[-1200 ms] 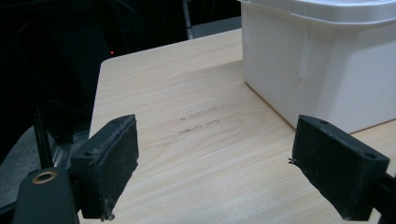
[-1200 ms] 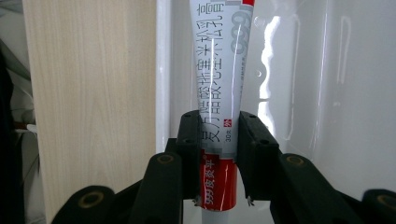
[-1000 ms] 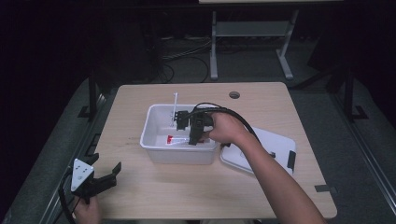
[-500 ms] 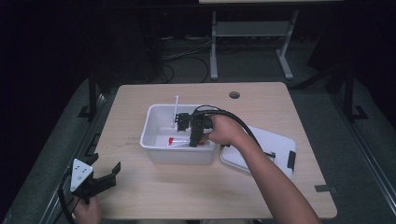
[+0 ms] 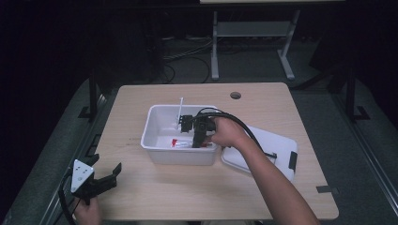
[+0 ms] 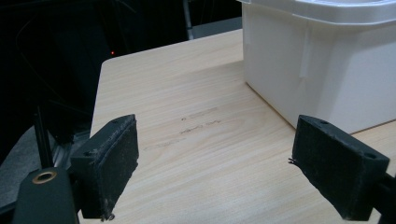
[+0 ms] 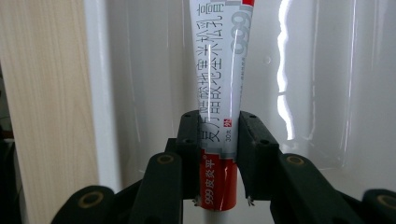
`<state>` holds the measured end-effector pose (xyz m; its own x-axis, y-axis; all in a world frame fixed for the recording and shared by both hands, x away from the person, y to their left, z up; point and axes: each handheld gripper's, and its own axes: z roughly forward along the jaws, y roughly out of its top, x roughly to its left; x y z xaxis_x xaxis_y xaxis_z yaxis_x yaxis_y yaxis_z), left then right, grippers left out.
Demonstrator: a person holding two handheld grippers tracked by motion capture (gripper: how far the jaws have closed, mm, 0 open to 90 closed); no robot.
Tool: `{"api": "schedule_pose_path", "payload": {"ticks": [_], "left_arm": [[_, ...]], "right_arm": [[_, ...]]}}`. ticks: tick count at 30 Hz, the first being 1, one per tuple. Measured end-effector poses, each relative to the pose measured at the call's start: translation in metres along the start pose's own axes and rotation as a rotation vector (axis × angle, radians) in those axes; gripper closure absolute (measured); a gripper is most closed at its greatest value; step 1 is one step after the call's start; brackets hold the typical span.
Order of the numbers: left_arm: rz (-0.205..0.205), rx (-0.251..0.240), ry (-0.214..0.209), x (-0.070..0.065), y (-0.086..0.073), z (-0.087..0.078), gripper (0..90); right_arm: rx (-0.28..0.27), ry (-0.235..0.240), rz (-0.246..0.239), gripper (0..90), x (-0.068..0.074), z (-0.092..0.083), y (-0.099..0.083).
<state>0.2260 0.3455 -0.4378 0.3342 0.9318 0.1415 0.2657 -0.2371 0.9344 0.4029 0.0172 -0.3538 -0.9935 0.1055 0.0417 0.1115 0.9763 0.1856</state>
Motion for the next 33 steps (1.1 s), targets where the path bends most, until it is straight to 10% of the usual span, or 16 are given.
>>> {"api": "schedule_pose_path", "payload": {"ticks": [33], "left_arm": [[0.001,0.001,0.001,0.0,0.0,0.0,14.0]], "right_arm": [[-0.03,0.005,0.047,66.0,-0.008,0.004,-0.006]]}}
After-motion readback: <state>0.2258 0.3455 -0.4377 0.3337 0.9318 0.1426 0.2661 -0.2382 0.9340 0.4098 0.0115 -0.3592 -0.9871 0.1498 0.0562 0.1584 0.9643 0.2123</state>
